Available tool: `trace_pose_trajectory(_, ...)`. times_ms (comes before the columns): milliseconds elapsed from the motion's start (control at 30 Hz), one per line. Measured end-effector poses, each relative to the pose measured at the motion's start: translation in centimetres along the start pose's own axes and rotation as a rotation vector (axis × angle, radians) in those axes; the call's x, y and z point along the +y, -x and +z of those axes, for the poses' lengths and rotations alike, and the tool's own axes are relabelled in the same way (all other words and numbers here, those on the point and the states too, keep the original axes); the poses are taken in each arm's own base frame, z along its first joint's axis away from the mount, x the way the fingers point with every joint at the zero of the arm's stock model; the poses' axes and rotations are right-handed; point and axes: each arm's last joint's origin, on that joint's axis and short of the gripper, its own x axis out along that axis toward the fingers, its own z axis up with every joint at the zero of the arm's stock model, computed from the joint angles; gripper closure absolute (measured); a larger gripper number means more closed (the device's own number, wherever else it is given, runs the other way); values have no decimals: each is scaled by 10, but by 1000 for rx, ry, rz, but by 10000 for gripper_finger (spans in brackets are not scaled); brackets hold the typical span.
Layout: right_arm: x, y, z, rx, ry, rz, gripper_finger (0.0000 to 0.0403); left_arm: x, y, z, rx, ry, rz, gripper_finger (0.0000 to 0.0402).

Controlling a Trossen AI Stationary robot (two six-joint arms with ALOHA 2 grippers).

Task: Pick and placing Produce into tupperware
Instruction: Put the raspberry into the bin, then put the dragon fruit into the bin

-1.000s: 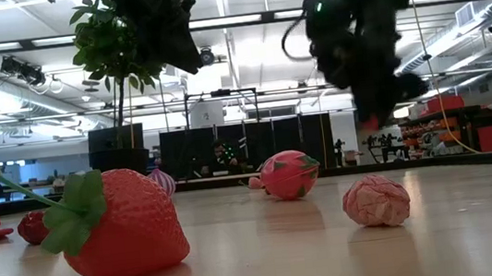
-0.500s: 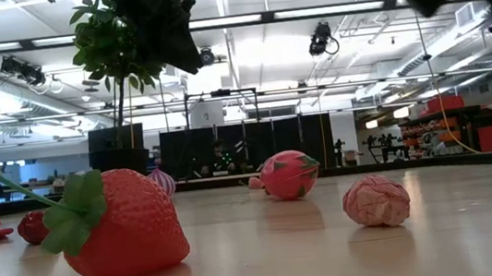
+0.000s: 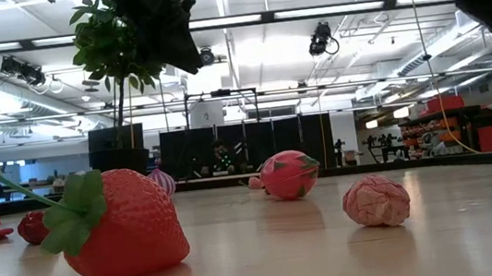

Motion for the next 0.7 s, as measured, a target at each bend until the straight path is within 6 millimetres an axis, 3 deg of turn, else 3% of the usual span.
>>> trace_pose_trajectory(333,8,-28,8,38,114,-37,267,0,0,0,0,11,0,294)
trace_pose_trajectory(700,9,-24,15,7,172,-18,210,0,0,0,0,10,0,294)
